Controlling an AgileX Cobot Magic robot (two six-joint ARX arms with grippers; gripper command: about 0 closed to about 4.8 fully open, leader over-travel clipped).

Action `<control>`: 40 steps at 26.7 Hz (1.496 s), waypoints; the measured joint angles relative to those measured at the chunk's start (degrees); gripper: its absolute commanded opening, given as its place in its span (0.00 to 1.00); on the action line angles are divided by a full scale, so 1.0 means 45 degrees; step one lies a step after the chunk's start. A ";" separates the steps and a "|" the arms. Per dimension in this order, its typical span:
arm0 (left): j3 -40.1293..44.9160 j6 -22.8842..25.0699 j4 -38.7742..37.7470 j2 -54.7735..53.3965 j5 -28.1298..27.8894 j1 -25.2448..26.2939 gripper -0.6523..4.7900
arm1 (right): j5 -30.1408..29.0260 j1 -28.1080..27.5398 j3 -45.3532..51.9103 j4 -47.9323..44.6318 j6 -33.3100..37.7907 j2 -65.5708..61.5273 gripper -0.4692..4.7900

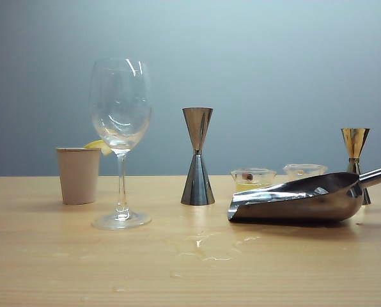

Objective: Pick up the ice scoop on the desk filled with ice cubes, pour the ice into the goblet, and finally put the scoop back on the table.

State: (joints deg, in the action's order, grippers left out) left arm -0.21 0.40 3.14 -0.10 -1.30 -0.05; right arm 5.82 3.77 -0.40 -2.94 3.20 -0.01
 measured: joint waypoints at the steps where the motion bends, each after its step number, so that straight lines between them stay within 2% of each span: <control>1: 0.0000 0.0000 0.0010 0.0000 0.0000 0.0000 0.11 | -0.0015 0.0000 0.0000 -0.0049 0.0005 0.0000 0.09; 13: -0.0015 -0.0015 0.0010 0.0000 0.0000 0.0000 0.11 | -0.0165 0.0000 -0.0005 -0.0141 0.0044 0.0000 0.09; 19: -0.0889 -0.0301 -0.0102 0.0000 -0.0010 0.0000 0.11 | -0.0340 0.0005 -0.0835 0.0175 0.0714 -0.0015 0.09; 28: -0.3755 -0.0539 -0.2667 -0.0952 -0.0860 0.0000 0.11 | 0.0049 0.0015 -0.2963 0.1263 0.0753 -0.0311 0.09; 31: -0.4668 -0.0539 -0.2759 -0.1919 -0.0855 0.0000 0.11 | 0.0112 0.0015 -0.3745 0.1613 0.0748 -0.0928 0.09; 34: -0.5537 -0.0554 -0.2773 -0.3031 -0.0461 0.0000 0.11 | 0.0112 0.0015 -0.4439 0.1676 0.0748 -0.1651 0.09; 37: -0.7155 -0.0573 -0.2890 -0.4930 0.0578 0.0000 0.11 | 0.0112 0.0015 -0.5503 0.1690 0.0860 -0.3123 0.09; 40: -0.7951 -0.0578 -0.2885 -0.5736 0.1205 -0.0097 0.11 | 0.0107 0.0019 -0.6256 0.1671 0.1195 -0.4182 0.09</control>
State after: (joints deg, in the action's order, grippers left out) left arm -35.99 -2.20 -9.85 -25.91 4.12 -0.49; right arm 6.31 3.86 -28.56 4.58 8.58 -18.83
